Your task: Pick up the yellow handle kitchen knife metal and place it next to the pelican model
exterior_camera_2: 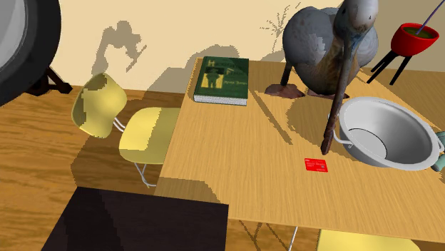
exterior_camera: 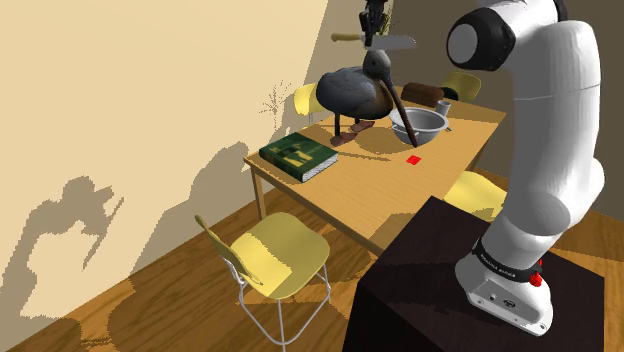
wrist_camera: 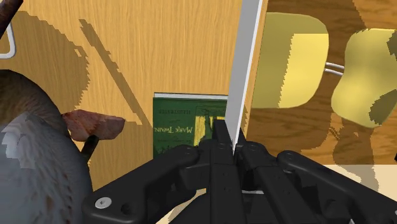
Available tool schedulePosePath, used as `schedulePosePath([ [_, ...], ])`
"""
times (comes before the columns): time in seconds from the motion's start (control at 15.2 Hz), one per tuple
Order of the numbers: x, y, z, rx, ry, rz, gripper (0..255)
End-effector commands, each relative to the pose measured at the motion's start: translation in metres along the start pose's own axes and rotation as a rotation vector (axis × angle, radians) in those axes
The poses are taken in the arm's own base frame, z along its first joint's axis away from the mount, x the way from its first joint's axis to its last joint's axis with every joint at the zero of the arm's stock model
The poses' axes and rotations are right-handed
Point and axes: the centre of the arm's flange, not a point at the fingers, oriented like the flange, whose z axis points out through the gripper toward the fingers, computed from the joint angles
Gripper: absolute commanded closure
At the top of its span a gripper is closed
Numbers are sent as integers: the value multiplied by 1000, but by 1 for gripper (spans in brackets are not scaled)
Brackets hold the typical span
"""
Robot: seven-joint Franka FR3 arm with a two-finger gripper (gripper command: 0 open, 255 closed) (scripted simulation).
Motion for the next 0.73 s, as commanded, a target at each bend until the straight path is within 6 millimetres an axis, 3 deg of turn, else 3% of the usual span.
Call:
schedulePosePath([
  [0.0,8,8,7,0,-2,-4,255],
  [0.66,8,13,60,0,-2,-4,255],
])
